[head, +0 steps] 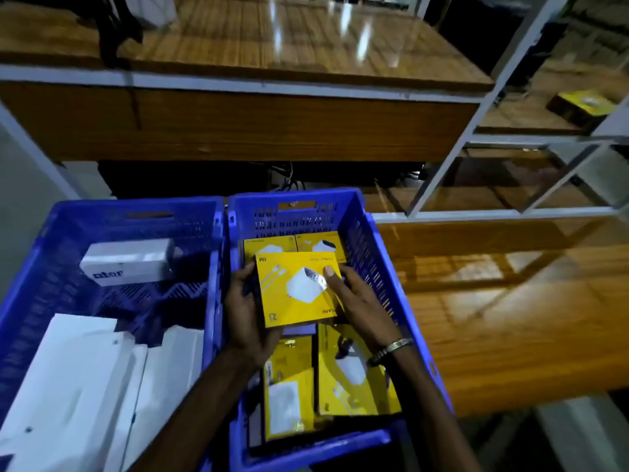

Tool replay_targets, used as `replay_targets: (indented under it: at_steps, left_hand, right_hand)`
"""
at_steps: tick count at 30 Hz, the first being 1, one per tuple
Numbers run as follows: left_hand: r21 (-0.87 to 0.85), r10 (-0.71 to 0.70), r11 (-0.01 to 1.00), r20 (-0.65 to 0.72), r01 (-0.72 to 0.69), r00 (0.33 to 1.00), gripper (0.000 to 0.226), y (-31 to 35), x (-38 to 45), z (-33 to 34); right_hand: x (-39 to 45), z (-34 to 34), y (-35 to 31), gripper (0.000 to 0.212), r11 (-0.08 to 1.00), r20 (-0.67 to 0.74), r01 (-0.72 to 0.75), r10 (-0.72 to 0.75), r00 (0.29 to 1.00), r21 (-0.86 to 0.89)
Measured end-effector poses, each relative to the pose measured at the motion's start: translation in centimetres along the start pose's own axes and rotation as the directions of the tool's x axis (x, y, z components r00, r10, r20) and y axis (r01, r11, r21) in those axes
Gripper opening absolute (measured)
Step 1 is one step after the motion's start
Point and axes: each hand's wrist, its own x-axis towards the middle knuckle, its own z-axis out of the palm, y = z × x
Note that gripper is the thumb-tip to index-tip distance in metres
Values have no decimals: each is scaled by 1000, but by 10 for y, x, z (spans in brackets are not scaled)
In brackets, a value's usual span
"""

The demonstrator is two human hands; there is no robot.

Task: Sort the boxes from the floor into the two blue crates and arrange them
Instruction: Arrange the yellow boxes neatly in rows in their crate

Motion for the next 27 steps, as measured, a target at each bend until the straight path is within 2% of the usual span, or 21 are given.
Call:
replay_targets:
  at_steps: [1, 4, 7, 9, 11, 13, 17, 20, 22, 25, 27]
  left_hand:
    - [77, 34, 997, -71, -29, 997, 50, -4, 5, 2]
    - [292, 126, 953, -125, -85, 984, 38, -10, 23, 9]
    - [465, 89, 885, -110, -27, 990, 27, -9, 35, 20]
    - [604, 81, 796, -160, 32, 984, 41, -11, 41, 20]
    - [676, 77, 736, -153, 47, 985, 47, -13, 45, 17]
    - [702, 91, 711, -146, 38, 985, 48, -12, 49, 12]
    - [725, 102, 688, -121, 18, 987, 46, -9, 59, 4]
    - [733, 57, 675, -163, 82, 985, 52, -9, 70, 3]
    - [734, 18, 668, -184, 125, 983, 56, -9, 79, 6]
    - [805, -42, 577, -142, 140, 989, 48, -5, 97, 14]
    - [826, -44, 542, -156, 155, 987, 63, -3, 110, 24]
  right_hand:
    - [4, -4, 2, 40, 999, -41, 36, -37, 999, -24]
    - [18, -24, 11, 39, 996, -175, 88, -87, 981, 4]
    - [31, -37, 20, 46, 997, -243, 61, -49, 969, 45]
    - [36, -39, 25, 48, 995, -298, 44, -14, 954, 91]
    - [38, -40, 30, 42, 989, -298, 40, 5, 955, 144]
    - [39, -40, 35, 47, 987, -207, 1, 32, 978, 158]
    - [36, -46, 30, 73, 993, -21, -116, 116, 993, -22]
    - [42, -45, 25, 84, 969, 67, -178, 191, 979, -172]
    - [61, -43, 27, 89, 944, 9, -166, 175, 984, -284]
    - [119, -59, 71, 115, 889, -85, -157, 133, 987, -430]
    - [166, -71, 100, 112, 845, -157, -161, 93, 983, -509]
